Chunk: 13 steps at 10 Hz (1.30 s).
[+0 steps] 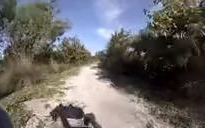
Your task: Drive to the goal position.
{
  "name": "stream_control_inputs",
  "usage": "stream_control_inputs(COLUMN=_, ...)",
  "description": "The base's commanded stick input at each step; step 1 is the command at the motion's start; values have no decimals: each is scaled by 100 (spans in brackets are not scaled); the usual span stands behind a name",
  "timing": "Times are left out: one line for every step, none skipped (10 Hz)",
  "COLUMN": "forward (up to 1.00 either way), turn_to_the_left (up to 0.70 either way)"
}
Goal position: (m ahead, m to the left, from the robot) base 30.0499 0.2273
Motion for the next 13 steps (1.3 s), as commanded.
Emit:
stream_control_inputs(forward=100, turn_to_the_left=0)
stream_control_inputs(forward=100, turn_to_the_left=0)
stream_control_inputs(forward=100, turn_to_the_left=25)
stream_control_inputs(forward=100, turn_to_the_left=27)
stream_control_inputs(forward=100, turn_to_the_left=22)
stream_control_inputs(forward=100, turn_to_the_left=0)
stream_control_inputs(forward=100, turn_to_the_left=0)
stream_control_inputs(forward=100, turn_to_the_left=5)
stream_control_inputs(forward=100, turn_to_the_left=26)
stream_control_inputs(forward=100, turn_to_the_left=14)
stream_control_inputs(forward=100, turn_to_the_left=2)
stream_control_inputs(forward=100, turn_to_the_left=0)
stream_control_inputs(forward=100, turn_to_the_left=21)
